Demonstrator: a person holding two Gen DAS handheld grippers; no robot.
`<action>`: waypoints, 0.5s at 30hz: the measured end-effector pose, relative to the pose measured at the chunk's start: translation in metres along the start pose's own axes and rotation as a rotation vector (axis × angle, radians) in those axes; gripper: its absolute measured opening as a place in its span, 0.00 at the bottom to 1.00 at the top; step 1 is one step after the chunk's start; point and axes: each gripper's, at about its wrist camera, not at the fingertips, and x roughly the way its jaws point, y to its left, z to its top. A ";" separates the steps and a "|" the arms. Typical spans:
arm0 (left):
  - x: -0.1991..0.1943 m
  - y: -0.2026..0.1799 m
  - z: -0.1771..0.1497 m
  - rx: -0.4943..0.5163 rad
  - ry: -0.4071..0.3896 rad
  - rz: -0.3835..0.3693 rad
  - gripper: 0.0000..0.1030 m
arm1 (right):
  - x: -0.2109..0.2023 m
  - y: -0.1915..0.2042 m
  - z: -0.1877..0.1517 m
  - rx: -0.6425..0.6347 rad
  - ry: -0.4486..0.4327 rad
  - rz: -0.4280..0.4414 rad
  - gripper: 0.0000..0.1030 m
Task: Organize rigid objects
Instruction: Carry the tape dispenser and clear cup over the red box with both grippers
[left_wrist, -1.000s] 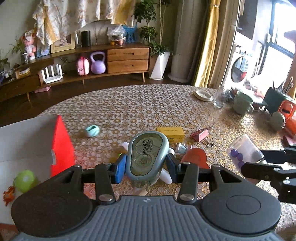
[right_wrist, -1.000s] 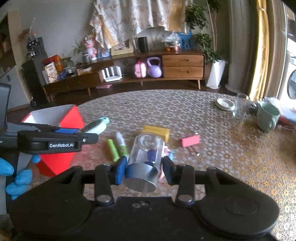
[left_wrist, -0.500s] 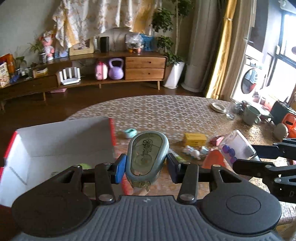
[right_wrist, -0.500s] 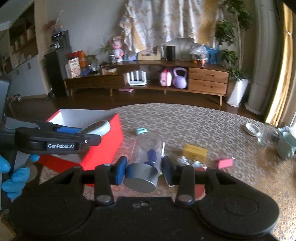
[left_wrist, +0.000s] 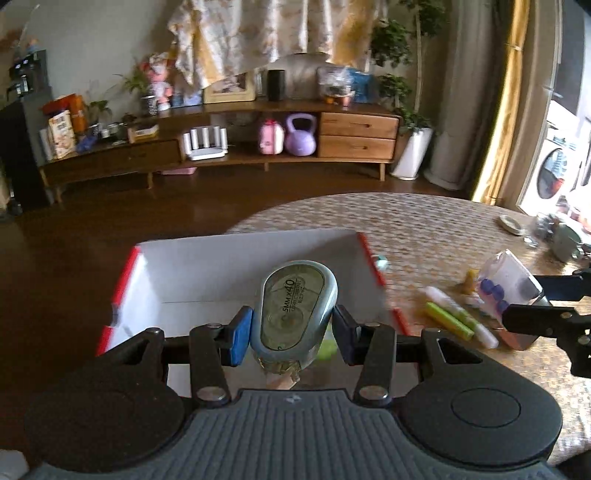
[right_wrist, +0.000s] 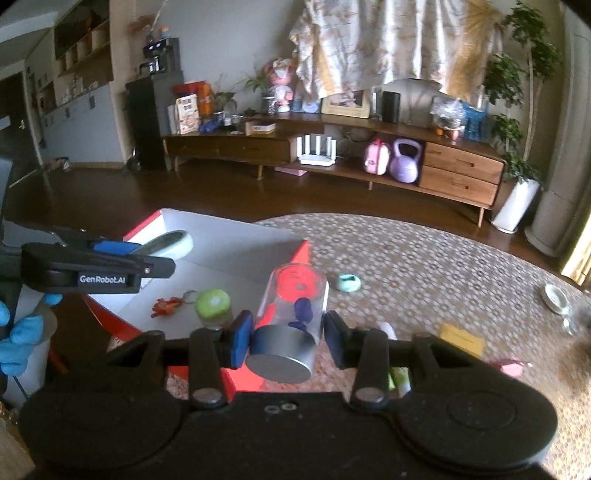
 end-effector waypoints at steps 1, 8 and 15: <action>0.002 0.006 0.000 -0.002 0.003 0.012 0.45 | 0.005 0.002 0.002 -0.009 0.004 0.002 0.41; 0.026 0.041 -0.002 -0.021 0.037 0.075 0.45 | 0.040 0.025 0.013 -0.072 0.031 0.015 0.41; 0.061 0.066 -0.004 -0.035 0.095 0.123 0.45 | 0.083 0.041 0.029 -0.110 0.059 0.003 0.41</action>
